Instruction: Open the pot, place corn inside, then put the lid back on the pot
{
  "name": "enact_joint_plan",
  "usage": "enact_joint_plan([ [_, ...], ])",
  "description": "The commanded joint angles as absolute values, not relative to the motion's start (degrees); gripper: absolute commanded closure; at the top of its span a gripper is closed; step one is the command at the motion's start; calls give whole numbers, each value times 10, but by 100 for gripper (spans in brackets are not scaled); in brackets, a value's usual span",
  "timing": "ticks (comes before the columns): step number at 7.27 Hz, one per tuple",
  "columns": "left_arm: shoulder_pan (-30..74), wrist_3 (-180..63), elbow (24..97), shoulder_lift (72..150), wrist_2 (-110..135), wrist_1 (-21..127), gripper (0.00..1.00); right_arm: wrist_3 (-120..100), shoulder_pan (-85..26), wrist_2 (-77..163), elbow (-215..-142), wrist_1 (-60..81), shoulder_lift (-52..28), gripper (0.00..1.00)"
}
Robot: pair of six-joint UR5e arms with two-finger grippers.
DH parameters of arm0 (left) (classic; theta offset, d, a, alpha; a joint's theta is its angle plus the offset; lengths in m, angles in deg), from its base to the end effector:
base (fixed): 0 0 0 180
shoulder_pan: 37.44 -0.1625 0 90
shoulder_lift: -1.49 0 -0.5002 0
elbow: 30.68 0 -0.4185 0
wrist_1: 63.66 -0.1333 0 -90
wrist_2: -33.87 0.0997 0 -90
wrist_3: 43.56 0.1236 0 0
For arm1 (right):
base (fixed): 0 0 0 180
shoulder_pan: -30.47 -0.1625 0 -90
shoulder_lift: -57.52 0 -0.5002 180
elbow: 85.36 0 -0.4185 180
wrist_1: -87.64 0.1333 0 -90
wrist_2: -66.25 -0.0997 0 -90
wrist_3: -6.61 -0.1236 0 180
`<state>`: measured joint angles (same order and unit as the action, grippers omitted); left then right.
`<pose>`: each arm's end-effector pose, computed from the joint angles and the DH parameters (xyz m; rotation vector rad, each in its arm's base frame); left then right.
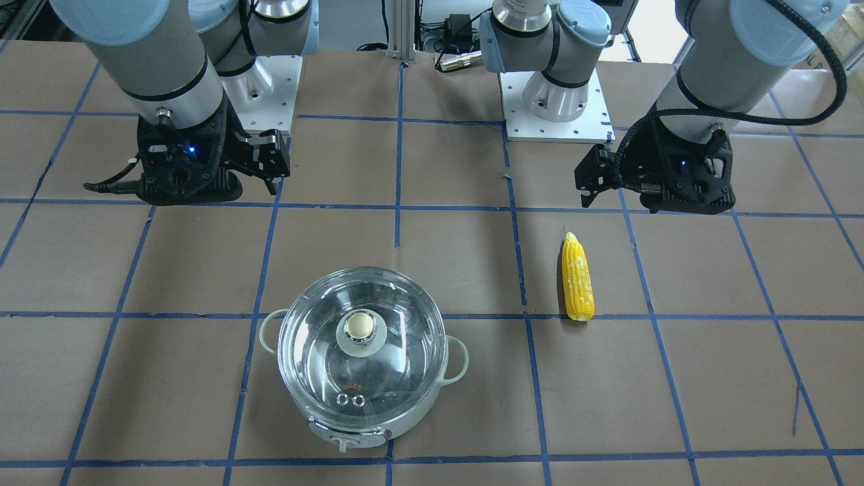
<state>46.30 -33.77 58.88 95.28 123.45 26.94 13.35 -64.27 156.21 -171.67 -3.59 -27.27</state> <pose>-0.0743 -0.5532 0.5070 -0.0958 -3.1215 -0.1050 0.1794 -0.5499 0.5254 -0.3141 3.1250 0.0079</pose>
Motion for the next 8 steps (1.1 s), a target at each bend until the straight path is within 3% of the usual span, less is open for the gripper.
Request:
enact_joint_plan([
  [1, 463, -339, 589, 954, 1234, 268, 0, 149, -638, 1560, -1732, -58, -297, 0],
  [5, 461, -328, 615, 952, 1232, 262, 0, 148, -624, 1555, -1734, -57, -299, 0],
  [8, 451, -295, 739, 954, 1233, 80, 0, 119, -626, 1556, -1717, -56, -284, 1],
])
